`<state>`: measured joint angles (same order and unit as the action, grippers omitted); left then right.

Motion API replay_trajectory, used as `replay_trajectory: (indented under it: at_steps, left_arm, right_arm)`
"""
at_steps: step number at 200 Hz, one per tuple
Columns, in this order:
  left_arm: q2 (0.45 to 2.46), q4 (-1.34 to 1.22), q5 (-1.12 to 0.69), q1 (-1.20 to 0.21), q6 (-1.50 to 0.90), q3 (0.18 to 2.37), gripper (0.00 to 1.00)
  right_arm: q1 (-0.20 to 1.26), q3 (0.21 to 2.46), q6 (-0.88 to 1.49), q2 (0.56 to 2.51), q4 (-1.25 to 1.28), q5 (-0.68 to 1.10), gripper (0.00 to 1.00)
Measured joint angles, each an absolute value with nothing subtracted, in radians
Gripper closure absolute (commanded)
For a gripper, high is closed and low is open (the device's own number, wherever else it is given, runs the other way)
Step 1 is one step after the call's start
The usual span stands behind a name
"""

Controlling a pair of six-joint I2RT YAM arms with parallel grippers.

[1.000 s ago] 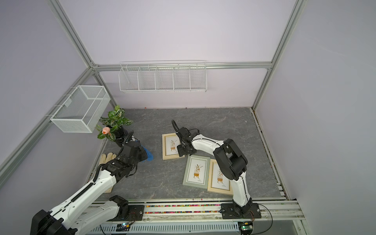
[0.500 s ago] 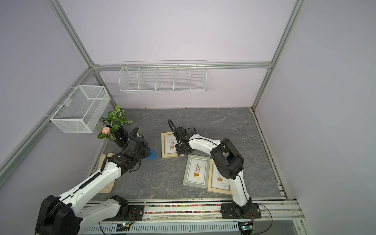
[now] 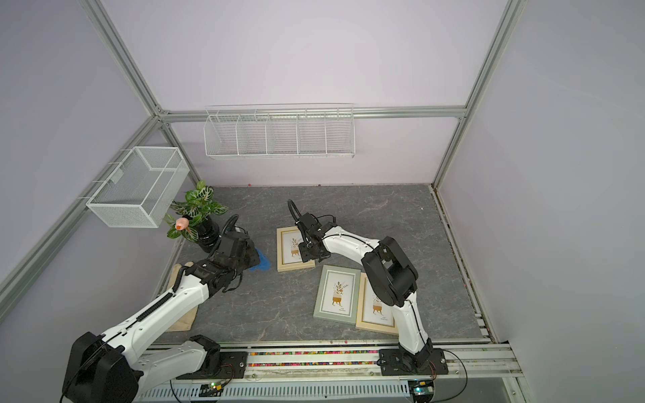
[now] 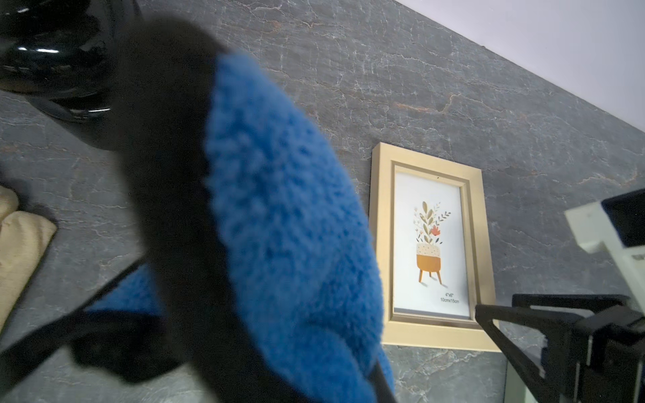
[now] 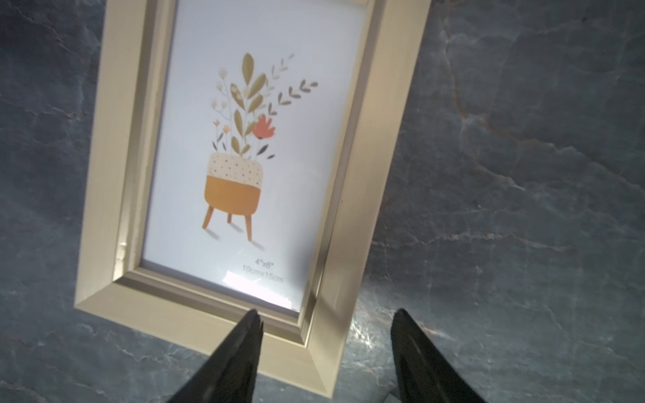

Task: Wipe the picture frame with a cloth
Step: Adjust the picture frame at the center of the board, then wipe the dirt from the picture frame.

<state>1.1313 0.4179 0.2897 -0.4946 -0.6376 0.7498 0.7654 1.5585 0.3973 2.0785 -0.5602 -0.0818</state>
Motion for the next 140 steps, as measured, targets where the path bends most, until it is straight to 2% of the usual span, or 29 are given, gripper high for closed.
replay_trajectory:
  at_steps: [24,54,90,140]
  left_arm:
    - [1.131,0.418,0.29,-0.495,-0.637,0.75,1.0]
    - [1.132,0.417,0.29,-0.495,-0.635,0.75,1.0]
    - [1.156,0.398,0.287,-0.495,-0.63,0.75,1.0]
    - [1.36,0.363,0.233,-0.495,-0.645,0.862,1.0]
  right_arm:
    - [0.765,1.565,0.398,2.093,-0.561,-0.086,0.4]
    - [0.766,1.563,0.401,2.122,-0.564,-0.09,0.46]
    - [0.772,1.557,0.403,2.13,-0.553,-0.085,0.6]
    - [0.796,1.537,0.411,2.123,-0.514,-0.089,0.72]
